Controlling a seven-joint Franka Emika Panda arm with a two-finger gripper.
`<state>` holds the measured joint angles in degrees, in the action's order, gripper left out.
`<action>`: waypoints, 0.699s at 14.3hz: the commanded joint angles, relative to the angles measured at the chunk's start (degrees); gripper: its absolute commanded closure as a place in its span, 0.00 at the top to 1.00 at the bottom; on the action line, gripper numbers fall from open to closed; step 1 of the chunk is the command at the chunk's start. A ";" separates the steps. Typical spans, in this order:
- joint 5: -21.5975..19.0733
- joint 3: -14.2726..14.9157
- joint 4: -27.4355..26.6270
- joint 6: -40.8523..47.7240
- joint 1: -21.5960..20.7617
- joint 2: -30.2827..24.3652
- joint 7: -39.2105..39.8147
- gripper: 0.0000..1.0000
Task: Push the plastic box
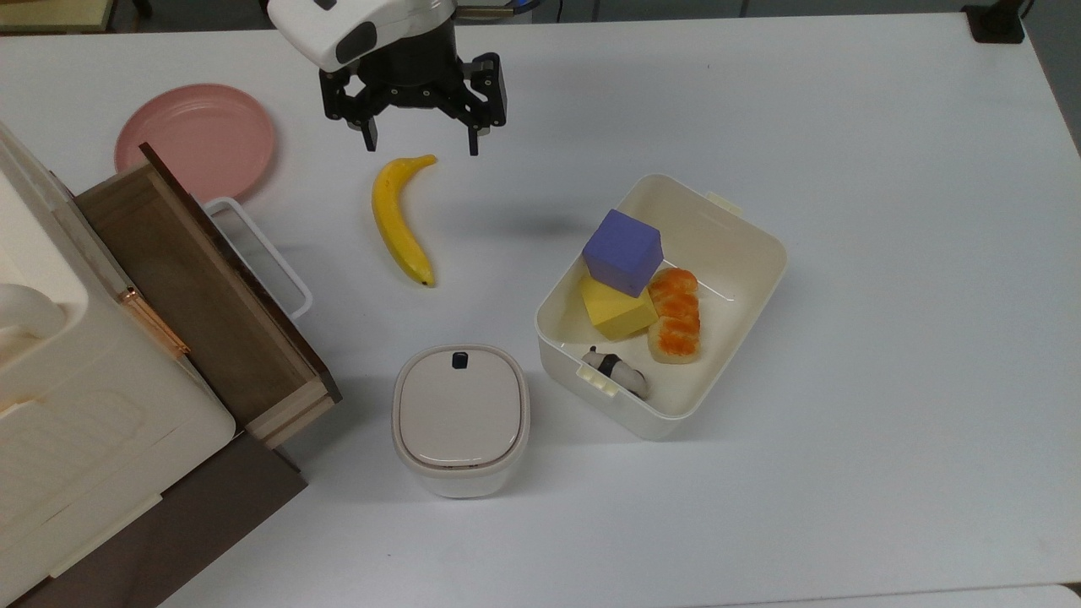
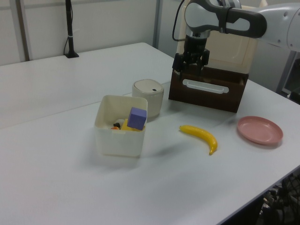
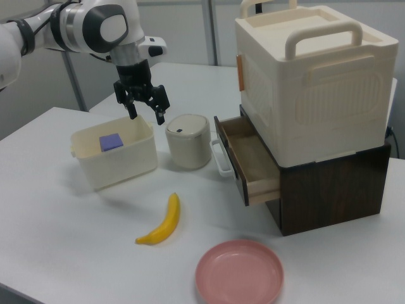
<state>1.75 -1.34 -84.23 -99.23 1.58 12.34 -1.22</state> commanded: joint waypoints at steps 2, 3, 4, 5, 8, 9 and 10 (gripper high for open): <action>0.62 0.28 -1.11 -1.23 2.81 -0.38 3.16 1.00; 0.62 0.28 -1.11 -1.23 2.81 -0.38 3.16 1.00; 0.62 0.28 -1.11 -1.23 2.81 -0.38 3.16 1.00; 0.62 0.28 -1.11 -1.23 2.81 -0.38 3.16 1.00; 0.62 0.28 -1.19 -1.14 2.72 -0.47 3.16 1.00; 0.62 0.28 -1.20 -1.14 2.72 -0.47 3.16 1.00; 0.62 0.28 -1.20 -1.05 2.72 -0.47 3.16 1.00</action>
<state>1.94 -1.39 -84.26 -99.40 4.86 12.78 1.02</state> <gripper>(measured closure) 0.000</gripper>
